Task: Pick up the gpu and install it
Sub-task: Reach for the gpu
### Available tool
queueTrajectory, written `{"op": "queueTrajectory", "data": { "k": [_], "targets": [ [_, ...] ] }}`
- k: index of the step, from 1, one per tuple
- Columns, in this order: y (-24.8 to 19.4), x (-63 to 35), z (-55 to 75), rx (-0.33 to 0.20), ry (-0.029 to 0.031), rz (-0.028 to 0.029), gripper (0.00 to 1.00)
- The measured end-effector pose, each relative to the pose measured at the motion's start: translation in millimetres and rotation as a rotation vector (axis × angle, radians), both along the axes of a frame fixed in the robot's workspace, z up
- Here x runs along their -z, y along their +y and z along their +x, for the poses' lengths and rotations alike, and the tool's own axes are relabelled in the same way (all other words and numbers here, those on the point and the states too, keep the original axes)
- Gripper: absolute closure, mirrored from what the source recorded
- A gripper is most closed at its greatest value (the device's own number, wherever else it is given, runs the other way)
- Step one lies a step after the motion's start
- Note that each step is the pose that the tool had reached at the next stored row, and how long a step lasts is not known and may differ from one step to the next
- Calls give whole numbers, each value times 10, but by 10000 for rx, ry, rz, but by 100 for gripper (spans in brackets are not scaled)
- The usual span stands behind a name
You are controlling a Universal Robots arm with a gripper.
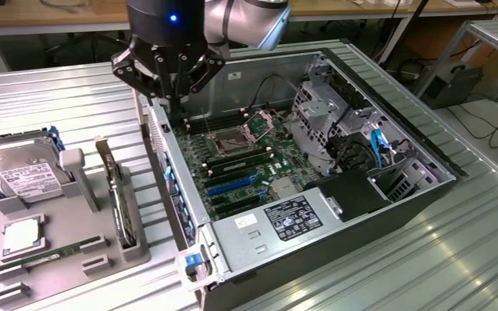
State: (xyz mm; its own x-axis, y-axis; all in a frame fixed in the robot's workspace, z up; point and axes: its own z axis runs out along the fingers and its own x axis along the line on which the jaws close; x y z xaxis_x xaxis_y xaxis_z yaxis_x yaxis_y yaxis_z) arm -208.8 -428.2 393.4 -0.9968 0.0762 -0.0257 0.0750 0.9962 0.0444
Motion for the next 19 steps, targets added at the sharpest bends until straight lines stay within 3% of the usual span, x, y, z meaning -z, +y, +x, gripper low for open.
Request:
{"op": "queueTrajectory", "data": {
  "k": [2,8,16,19],
  "targets": [
    [-28,1,-93,1,-2,1,89],
    [-124,37,-544,0,-1,0,89],
    [-223,140,-928,1,-2,0,89],
    [-243,168,-962,-1,-1,-4,89]
  ]
}}
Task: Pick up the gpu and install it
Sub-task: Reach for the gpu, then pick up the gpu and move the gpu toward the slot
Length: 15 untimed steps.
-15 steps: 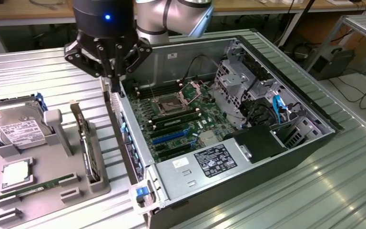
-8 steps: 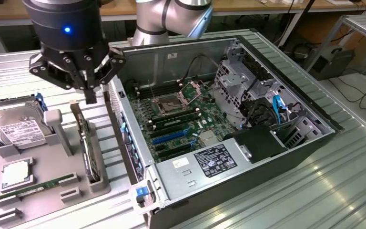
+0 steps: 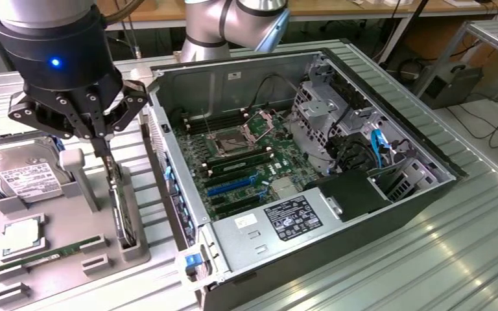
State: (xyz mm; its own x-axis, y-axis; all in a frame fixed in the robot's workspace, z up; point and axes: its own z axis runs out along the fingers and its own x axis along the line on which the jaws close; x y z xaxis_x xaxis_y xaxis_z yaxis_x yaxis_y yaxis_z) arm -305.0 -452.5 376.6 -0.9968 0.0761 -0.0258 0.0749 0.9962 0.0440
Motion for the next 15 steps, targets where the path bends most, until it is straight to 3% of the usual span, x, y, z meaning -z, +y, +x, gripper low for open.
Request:
{"op": "queueTrajectory", "data": {
  "k": [15],
  "targets": [
    [0,0,0,1,0,-1,89]
  ]
}}
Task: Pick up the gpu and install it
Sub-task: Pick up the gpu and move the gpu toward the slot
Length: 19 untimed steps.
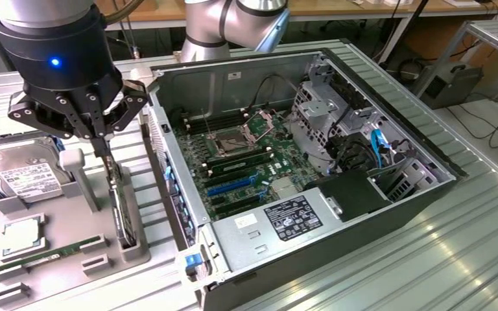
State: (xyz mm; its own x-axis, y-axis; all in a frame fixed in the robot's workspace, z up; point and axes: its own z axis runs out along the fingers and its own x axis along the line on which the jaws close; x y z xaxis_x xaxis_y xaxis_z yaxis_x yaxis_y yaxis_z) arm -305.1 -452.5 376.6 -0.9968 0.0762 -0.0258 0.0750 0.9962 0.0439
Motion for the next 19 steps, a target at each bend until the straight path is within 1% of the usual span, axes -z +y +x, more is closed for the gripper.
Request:
{"op": "queueTrajectory", "data": {
  "k": [1,7,9,10,12,16,19],
  "targets": [
    [0,0,0,-1,0,0,89],
    [0,0,0,0,0,0,53],
    [0,0,0,0,0,0,53],
    [0,0,0,0,0,0,46],
    [0,9,0,0,0,0,46],
    [0,102,-23,0,-2,-1,46],
    [-4,176,-52,22,-26,0,46]
  ]
}}
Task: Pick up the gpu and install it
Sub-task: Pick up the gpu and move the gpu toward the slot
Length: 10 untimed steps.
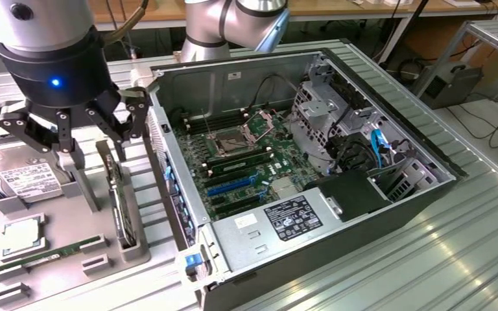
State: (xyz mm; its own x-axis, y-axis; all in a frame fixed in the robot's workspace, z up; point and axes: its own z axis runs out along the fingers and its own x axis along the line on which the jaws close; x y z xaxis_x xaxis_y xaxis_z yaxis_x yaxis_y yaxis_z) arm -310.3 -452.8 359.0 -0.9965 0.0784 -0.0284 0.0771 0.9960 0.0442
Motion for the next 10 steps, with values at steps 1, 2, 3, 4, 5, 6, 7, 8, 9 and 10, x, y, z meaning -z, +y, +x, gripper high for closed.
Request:
{"op": "queueTrajectory", "data": {
  "k": [1,2,3,4,5,6,7,8,9,10],
  "targets": [
    [-1,35,-2,48,-5,0,46],
    [-1,65,-4,109,-6,-1,46],
    [-1,97,-8,151,-6,-1,46],
    [-1,125,-11,156,-7,0,46],
    [-1,143,-13,157,-7,0,46],
    [-1,179,-15,156,-6,-2,46],
    [0,198,-16,157,-8,-1,46],
    [0,232,-21,157,-8,-1,46],
    [0,262,-24,158,-9,-1,46],
    [0,281,-25,164,-8,-1,46]
  ]
}}
